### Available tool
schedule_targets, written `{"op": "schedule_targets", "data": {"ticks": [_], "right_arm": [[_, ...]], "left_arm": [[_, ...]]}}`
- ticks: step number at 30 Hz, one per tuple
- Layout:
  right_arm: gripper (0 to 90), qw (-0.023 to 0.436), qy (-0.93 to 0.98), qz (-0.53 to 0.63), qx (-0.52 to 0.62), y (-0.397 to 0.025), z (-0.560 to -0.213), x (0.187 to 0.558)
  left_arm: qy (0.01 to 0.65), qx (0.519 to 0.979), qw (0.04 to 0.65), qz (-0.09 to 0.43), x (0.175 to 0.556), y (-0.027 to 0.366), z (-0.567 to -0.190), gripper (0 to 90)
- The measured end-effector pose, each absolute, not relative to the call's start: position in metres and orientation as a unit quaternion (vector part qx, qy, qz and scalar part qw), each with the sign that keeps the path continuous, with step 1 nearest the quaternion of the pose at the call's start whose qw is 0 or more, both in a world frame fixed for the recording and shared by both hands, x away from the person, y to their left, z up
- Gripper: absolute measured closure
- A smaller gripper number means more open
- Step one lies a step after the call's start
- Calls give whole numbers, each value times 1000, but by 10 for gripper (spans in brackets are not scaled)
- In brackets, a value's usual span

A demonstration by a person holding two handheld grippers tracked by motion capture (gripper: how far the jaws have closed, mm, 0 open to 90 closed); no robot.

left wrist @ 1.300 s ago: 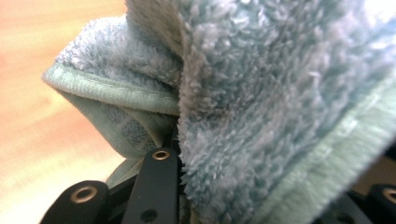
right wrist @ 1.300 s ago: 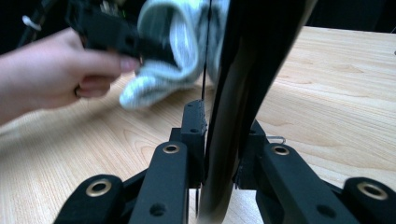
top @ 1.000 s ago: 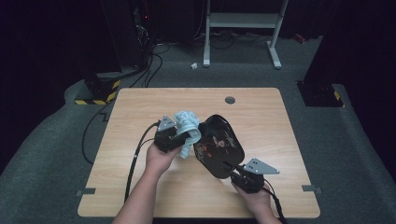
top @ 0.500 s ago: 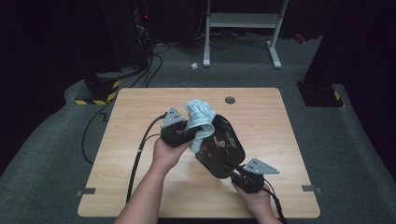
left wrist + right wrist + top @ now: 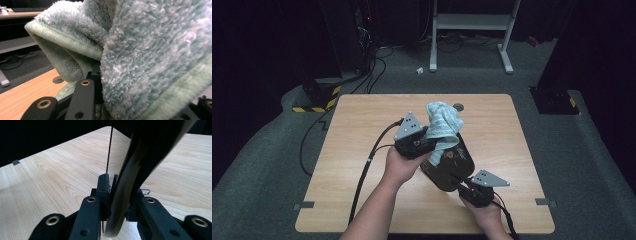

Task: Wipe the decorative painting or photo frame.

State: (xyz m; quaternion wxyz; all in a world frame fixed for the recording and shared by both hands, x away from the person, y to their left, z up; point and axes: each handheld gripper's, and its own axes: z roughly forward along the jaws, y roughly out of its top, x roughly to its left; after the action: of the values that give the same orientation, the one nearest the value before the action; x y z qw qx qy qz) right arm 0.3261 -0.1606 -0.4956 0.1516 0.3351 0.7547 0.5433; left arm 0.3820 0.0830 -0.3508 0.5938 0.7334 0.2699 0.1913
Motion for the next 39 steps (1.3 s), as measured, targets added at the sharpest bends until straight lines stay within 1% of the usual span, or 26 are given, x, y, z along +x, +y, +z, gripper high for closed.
{"op": "schedule_targets", "data": {"ticks": [5, 12, 18, 24, 30, 35, 39], "right_arm": [[771, 153, 755, 545, 332, -161, -495, 326], [772, 154, 754, 548, 329, -160, -495, 326], [771, 157, 753, 549, 327, -159, -495, 325], [770, 158, 753, 548, 328, -159, -495, 324], [769, 159, 753, 548, 329, -159, -495, 324], [766, 159, 754, 546, 330, -160, -495, 324], [763, 161, 754, 545, 329, -160, -496, 323]], "left_arm": [[303, 730, 582, 190, 390, 98, -366, 684], [353, 737, 546, 186, 394, 128, -404, 683], [389, 740, 516, 184, 381, 157, -442, 683], [410, 749, 487, 183, 366, 177, -468, 683], [434, 766, 433, 191, 350, 199, -498, 677], [456, 769, 402, 196, 342, 213, -511, 669], [466, 772, 379, 210, 338, 218, -517, 659]]}}
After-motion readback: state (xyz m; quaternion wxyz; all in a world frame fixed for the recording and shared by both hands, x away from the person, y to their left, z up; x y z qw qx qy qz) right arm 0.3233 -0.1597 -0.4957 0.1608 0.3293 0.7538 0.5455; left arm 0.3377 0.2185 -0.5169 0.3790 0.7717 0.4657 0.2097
